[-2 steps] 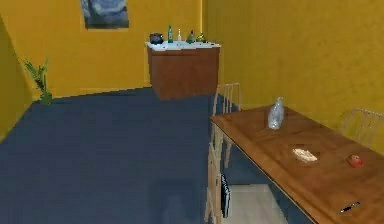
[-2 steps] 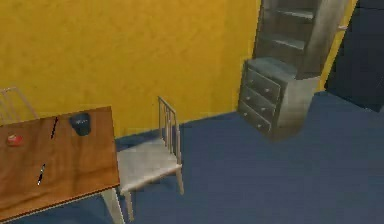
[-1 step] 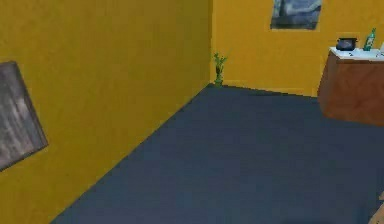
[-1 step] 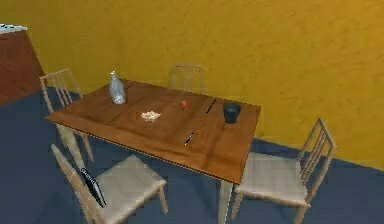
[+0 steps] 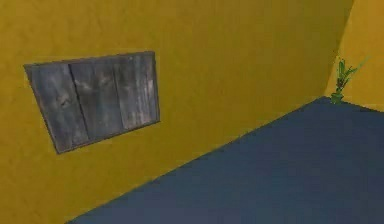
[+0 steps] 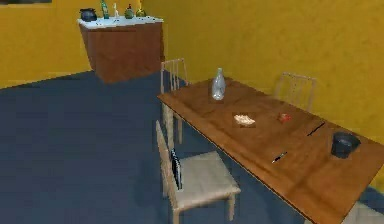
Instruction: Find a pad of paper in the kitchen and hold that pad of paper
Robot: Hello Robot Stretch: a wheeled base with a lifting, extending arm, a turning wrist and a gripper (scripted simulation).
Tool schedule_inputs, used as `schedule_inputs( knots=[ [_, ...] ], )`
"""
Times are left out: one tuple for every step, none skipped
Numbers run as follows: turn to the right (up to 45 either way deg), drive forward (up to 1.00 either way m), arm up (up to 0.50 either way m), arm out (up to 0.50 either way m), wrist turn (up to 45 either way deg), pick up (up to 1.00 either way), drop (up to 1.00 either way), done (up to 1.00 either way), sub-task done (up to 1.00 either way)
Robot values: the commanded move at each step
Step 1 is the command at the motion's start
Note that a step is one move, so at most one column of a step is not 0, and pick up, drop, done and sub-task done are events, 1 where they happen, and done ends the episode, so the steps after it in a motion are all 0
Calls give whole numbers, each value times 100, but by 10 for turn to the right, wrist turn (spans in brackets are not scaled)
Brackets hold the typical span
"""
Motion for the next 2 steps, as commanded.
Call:
schedule_inputs(
  knots=[
    [450,0,0,0,0,0,0,0,0],
    [450,0,0,0,0,0,0,0,0]
  ],
)
